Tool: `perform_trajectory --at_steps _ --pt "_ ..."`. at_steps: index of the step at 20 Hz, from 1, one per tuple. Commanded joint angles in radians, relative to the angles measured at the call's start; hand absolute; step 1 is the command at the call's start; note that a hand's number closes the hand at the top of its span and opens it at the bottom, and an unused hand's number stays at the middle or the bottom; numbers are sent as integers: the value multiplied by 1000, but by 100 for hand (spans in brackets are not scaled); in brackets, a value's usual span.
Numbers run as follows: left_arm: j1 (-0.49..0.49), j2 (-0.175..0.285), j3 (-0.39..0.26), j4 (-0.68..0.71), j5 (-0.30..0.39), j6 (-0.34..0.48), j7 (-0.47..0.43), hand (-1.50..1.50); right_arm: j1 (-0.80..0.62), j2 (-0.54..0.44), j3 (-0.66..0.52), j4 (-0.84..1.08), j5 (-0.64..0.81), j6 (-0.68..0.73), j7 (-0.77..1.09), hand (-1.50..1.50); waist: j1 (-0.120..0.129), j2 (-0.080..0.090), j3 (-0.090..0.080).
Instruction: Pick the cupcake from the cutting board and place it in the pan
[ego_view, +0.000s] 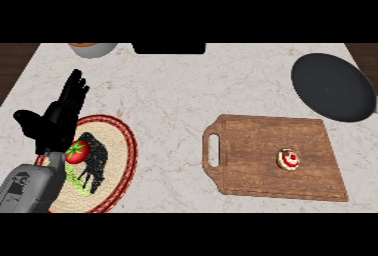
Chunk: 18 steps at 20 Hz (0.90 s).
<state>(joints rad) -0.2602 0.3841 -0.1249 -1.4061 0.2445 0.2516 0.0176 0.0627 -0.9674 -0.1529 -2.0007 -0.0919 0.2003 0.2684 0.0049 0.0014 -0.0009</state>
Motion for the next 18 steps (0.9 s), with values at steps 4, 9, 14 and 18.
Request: perform_trajectory --at_steps 4,9,14,18 --pt "34 -27 9 -30 -38 -11 10 0 -126 111 135 -86 3 44 157 -150 2 -1 0" --pt "7 -4 62 0 -18 -72 4 0 -120 191 278 -94 190 20 268 -150 1 1 0" --pt "11 -43 64 -68 -72 -45 60 0 -170 246 218 -34 203 102 311 -150 -1 -1 1" --pt "11 -49 105 24 -52 -101 -9 0 -160 301 251 51 324 83 281 -150 -1 1 1"
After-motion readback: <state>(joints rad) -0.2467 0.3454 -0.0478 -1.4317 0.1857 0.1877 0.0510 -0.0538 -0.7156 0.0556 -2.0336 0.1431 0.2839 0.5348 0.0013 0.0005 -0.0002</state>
